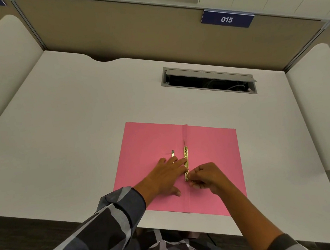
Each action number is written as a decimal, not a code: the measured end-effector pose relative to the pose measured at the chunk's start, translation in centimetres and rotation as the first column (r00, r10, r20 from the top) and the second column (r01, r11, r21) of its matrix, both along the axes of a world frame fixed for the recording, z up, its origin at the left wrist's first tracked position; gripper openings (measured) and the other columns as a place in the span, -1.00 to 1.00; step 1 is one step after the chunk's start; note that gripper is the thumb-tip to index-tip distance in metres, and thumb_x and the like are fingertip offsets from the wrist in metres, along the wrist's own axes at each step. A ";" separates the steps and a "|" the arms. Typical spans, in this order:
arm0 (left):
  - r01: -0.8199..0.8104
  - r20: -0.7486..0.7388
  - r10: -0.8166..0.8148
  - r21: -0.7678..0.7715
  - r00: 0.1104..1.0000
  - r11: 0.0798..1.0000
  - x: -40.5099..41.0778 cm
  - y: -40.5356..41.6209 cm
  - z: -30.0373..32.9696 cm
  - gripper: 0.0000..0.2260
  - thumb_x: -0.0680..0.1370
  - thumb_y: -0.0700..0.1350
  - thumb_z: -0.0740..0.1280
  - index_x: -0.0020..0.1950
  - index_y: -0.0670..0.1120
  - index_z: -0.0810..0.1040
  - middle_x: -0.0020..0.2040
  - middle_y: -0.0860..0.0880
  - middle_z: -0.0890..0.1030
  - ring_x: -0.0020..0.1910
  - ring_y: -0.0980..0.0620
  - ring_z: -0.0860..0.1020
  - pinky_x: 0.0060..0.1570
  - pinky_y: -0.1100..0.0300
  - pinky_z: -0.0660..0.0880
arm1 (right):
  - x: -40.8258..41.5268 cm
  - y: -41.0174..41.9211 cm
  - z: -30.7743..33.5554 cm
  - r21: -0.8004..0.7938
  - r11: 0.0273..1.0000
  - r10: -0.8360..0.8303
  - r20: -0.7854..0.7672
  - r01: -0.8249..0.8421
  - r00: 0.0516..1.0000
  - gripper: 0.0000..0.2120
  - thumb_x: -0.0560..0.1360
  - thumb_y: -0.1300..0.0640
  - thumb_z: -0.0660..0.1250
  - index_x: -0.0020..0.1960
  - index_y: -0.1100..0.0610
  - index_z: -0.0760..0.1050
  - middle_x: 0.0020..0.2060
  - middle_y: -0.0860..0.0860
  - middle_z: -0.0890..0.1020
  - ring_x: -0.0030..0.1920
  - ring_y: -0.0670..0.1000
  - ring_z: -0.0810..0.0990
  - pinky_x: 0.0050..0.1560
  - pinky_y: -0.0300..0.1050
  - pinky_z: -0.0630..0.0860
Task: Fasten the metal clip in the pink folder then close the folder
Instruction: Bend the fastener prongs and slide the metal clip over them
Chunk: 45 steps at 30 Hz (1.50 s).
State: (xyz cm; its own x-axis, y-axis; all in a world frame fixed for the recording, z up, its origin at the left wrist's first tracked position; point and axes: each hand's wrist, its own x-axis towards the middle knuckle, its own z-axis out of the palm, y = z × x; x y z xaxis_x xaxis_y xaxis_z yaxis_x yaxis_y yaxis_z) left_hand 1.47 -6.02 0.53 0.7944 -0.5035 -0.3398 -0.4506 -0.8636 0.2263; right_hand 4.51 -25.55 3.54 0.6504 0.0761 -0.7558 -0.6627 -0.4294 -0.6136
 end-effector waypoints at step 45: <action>0.002 -0.009 -0.002 0.012 1.000 1.000 0.1 -0.3 -0.6 -0.15 0.43 0.26 0.55 0.62 0.03 0.29 0.72 -0.04 0.13 0.63 -0.18 0.19 0.47 -0.22 0.29 | -8.3 3.7 -3.3 -0.440 0.893 0.171 0.533 0.099 0.828 -0.85 0.51 0.30 0.44 -0.17 0.22 0.78 -0.37 0.10 0.73 -0.40 0.09 0.62 -0.30 -0.15 0.52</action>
State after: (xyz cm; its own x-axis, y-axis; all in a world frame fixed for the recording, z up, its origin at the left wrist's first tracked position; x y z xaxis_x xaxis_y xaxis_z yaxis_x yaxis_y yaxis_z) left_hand 1.56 -6.32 -0.03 0.7904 -0.5011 -0.3525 -0.4505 -0.8653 0.2199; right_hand -3.78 -21.82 0.20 0.9630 -0.1361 -0.2327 -0.2532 -0.7524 -0.6080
